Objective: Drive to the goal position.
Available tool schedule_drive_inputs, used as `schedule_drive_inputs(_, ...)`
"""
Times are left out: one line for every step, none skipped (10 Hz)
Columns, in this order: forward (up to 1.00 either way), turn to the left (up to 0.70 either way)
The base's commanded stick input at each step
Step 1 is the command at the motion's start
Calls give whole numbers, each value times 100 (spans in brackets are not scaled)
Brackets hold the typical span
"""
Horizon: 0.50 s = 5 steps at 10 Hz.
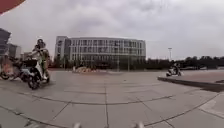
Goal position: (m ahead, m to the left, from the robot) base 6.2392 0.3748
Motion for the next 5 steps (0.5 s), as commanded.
schedule_drive_inputs(50,0)
schedule_drive_inputs(50,0)
schedule_drive_inputs(50,0)
schedule_drive_inputs(50,0)
schedule_drive_inputs(50,0)
